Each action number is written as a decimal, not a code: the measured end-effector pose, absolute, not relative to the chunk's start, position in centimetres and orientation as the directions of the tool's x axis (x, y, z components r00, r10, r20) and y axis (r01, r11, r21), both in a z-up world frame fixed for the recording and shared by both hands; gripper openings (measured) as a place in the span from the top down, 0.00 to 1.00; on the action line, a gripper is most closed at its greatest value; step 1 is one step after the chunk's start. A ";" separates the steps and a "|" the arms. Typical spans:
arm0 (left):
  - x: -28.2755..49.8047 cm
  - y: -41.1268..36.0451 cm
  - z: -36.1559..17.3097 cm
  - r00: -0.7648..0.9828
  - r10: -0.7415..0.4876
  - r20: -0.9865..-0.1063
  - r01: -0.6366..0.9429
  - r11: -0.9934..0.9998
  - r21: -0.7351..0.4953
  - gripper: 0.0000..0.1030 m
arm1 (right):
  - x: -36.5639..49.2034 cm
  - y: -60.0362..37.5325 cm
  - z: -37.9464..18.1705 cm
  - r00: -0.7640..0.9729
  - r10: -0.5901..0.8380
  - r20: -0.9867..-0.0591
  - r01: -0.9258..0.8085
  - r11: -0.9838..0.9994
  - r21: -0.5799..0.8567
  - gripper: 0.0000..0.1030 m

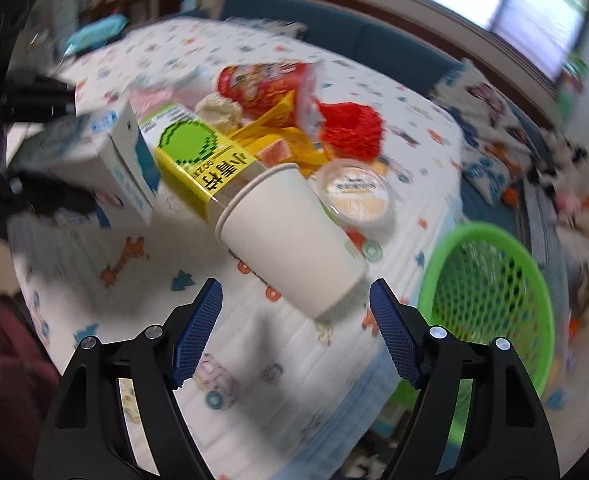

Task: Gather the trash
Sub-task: 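Grasp the white milk carton with the left tool while the right tool grasps the paper cup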

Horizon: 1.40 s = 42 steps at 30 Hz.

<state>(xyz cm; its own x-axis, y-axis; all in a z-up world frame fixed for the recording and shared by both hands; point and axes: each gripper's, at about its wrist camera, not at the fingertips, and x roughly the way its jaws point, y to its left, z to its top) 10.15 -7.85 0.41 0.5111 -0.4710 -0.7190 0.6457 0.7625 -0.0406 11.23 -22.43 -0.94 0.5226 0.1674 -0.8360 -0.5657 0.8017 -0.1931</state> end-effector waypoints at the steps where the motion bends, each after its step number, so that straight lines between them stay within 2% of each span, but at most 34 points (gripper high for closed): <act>1: 10.2 -7.5 0.5 0.514 -0.466 -0.720 0.636 0.770 -0.044 0.61 | 11.8 -22.0 -1.2 0.515 0.155 -0.843 -0.595 0.772 -0.222 0.27; 8: 10.8 -5.9 0.8 0.524 -0.453 -0.721 0.595 0.801 -0.071 0.61 | 14.5 -20.7 -3.1 0.434 0.140 -0.890 -0.723 0.644 -0.251 0.27; 15: 11.5 -5.1 0.4 0.524 -0.440 -0.729 0.561 0.823 -0.094 0.61 | 16.4 -19.6 -4.9 0.380 0.143 -0.914 -0.775 0.589 -0.230 0.26; 20: 11.6 -5.5 0.7 0.526 -0.443 -0.726 0.562 0.822 -0.094 0.61 | 16.3 -20.6 -4.7 0.375 0.168 -0.912 -0.755 0.625 -0.195 0.29; 30: 11.4 -7.1 1.1 0.522 -0.464 -0.716 0.595 0.799 -0.084 0.61 | 14.0 -22.6 -4.0 0.414 0.133 -0.901 -0.706 0.672 -0.225 0.35; 42: 11.5 -8.1 1.5 0.518 -0.478 -0.710 0.607 0.790 -0.089 0.61 | 11.1 -25.1 -2.3 0.456 0.098 -0.885 -0.646 0.720 -0.253 0.35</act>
